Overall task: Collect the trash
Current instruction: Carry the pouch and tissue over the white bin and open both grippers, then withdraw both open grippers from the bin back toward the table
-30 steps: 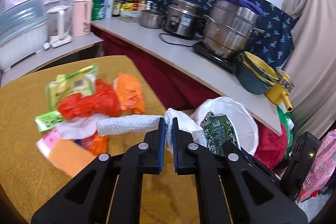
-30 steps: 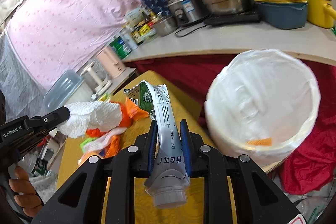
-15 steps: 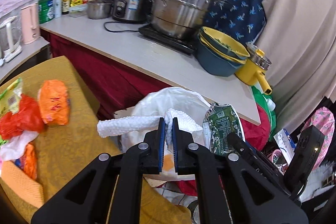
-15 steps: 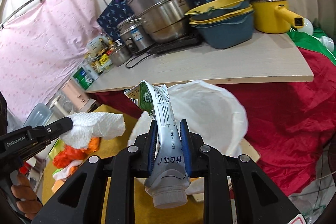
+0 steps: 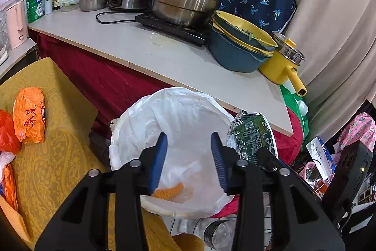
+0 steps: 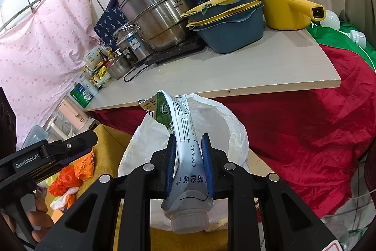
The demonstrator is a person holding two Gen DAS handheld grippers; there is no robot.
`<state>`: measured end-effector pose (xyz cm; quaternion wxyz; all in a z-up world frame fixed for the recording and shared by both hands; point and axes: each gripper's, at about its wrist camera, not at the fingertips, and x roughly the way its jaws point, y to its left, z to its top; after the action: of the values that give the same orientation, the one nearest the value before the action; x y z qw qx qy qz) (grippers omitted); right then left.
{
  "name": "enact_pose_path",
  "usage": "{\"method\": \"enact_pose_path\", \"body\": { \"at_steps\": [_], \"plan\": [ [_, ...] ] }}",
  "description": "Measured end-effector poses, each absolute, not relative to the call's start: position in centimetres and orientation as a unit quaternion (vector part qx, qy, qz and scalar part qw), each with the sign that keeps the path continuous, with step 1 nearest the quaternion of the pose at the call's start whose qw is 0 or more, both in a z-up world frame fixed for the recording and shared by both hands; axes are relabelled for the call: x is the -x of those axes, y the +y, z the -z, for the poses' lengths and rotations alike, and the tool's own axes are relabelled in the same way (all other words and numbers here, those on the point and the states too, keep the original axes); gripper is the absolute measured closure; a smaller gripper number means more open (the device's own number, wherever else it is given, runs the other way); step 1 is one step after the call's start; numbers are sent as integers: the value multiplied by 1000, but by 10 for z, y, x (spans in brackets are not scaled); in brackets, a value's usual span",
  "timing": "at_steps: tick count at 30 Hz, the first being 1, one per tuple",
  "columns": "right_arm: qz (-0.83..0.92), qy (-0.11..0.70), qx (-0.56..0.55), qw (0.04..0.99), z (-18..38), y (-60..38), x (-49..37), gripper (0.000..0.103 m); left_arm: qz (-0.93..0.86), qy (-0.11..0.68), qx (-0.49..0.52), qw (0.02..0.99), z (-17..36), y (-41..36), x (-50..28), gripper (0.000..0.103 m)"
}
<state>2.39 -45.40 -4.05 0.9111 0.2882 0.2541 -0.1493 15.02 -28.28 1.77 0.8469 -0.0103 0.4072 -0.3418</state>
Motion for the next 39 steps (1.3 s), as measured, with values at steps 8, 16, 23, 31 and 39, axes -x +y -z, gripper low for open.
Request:
{"method": "enact_pose_path", "body": {
  "at_steps": [8, 16, 23, 31, 39],
  "plan": [
    [137, 254, -281, 915, 38, -448, -40, 82, 311, 393, 11, 865, -22, -266, -157, 50],
    [124, 254, -265, 922, 30, -436, -64, 79, 281, 388, 15, 878, -21, -244, -162, 41],
    [125, 226, -239, 936, 3, -415, -65, 59, 254, 378, 21, 890, -25, -225, -161, 17],
    [123, 211, -224, 944, -17, -390, -52, 38, 226, 373, 35, 899, -31, -192, -154, 16],
    [112, 210, -210, 948, -31, -364, -41, 29, 194, 357, 45, 913, -43, -157, -139, 12]
  ]
}}
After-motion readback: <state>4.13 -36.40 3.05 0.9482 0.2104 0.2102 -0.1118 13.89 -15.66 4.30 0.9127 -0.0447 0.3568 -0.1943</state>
